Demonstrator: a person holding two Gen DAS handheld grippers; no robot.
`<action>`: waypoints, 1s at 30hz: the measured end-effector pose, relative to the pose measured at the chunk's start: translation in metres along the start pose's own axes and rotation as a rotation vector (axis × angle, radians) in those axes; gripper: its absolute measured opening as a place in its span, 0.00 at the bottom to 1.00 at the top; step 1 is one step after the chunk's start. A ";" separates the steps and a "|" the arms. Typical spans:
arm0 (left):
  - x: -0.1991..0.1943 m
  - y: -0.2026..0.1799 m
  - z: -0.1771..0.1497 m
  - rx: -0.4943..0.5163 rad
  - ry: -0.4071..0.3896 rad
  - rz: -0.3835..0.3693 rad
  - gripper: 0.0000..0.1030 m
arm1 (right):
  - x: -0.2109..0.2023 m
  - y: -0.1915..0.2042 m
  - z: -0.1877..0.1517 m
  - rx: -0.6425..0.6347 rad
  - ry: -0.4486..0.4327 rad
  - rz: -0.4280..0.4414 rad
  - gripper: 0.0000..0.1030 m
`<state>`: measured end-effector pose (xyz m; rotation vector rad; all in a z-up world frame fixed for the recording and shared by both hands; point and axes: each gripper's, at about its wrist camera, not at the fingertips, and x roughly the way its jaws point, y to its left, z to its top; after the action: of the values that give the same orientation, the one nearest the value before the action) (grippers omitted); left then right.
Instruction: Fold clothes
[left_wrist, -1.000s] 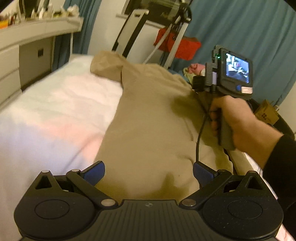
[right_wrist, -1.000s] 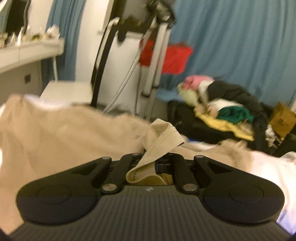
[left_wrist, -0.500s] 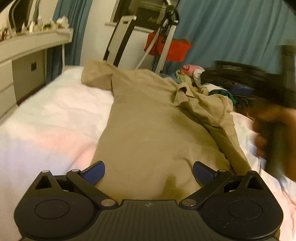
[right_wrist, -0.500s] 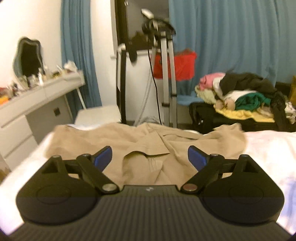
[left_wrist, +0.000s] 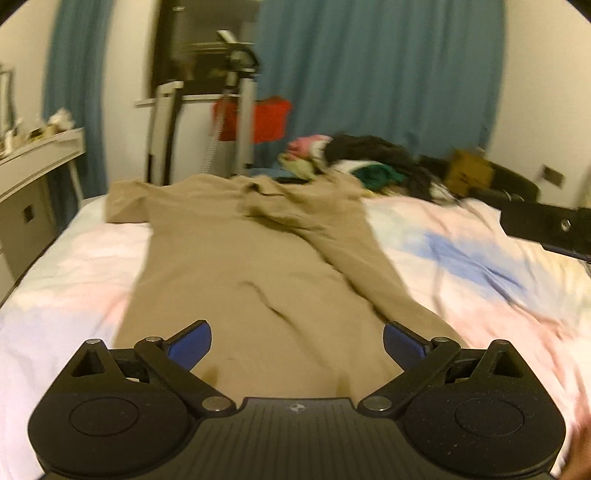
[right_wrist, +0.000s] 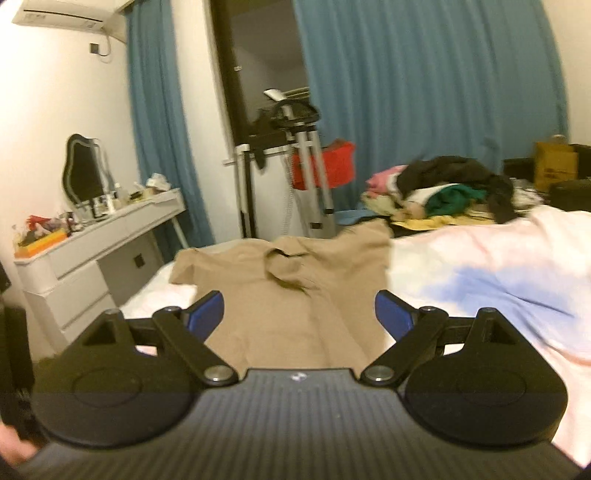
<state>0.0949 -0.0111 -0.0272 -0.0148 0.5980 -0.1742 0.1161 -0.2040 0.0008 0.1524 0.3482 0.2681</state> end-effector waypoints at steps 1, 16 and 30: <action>-0.001 -0.008 -0.003 0.009 0.012 -0.016 0.95 | -0.010 -0.007 -0.003 0.004 0.008 -0.012 0.88; 0.028 -0.160 -0.061 0.204 0.247 -0.339 0.50 | -0.073 -0.153 -0.032 0.336 -0.056 -0.201 0.87; 0.036 -0.164 -0.077 0.172 0.210 -0.364 0.04 | -0.055 -0.172 -0.048 0.437 -0.002 -0.149 0.87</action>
<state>0.0551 -0.1757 -0.1006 0.0626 0.7857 -0.5858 0.0896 -0.3788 -0.0593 0.5546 0.4112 0.0405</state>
